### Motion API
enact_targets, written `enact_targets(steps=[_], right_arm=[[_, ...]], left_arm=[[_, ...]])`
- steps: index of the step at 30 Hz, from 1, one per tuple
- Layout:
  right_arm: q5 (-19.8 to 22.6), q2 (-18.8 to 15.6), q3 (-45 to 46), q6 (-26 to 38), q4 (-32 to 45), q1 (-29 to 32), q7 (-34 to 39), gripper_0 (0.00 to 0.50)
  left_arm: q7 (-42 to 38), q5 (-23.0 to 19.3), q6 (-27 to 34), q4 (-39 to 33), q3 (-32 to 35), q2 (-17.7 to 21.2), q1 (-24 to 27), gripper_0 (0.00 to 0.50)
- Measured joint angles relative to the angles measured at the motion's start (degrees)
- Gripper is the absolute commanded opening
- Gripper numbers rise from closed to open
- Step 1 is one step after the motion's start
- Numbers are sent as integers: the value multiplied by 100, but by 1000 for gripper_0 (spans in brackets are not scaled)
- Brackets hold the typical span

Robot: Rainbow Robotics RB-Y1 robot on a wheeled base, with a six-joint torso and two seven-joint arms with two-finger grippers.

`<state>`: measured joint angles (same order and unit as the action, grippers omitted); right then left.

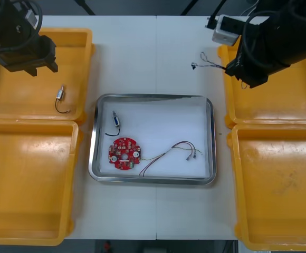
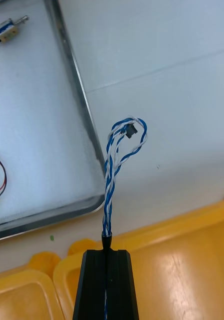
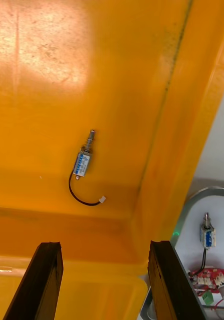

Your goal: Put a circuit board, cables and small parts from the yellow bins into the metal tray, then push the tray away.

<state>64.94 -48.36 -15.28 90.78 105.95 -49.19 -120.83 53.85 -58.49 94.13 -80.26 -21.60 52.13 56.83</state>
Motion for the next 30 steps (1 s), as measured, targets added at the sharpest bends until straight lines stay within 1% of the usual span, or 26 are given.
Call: enact_targets(steps=[3,5,9,11,13,17,19,24,28,30], right_arm=[[1,1,-377,-282,134,0,-92,0],[1,2,-626,-467,170,0,-116,0],[-64,22,-1162,-817,171,-2,-198,0],[-188,70,-1453,-992,165,-3,-375,0],[-267,148,-1718,-1190,115,-4,-472,0],[-276,407,-2138,-1546,-230,-9,-473,0],[-290,562,-2307,-1623,-443,-28,-473,0],[-613,905,-2703,-1682,-898,-142,-473,0],[-726,1096,-2874,-1771,-1276,-222,-474,0],[-779,1159,-2932,-1797,-1424,-268,-476,0]], left_arm=[[224,-1,-141,263,0,1,1,500],[556,-1,-225,413,0,1,1,500],[1682,-1,-393,649,-1,1,1,500],[2190,-1,-503,754,-11,1,1,500],[2437,-1,-626,855,-41,1,1,500],[2450,-1,-868,950,-247,2,0,500],[2450,-1,-1002,949,-398,2,-9,500],[2450,-1,-1516,832,-703,2,-204,500],[2450,5,-1748,783,-773,1,-404,500],[2450,82,-1778,783,-820,-3,-442,500]])
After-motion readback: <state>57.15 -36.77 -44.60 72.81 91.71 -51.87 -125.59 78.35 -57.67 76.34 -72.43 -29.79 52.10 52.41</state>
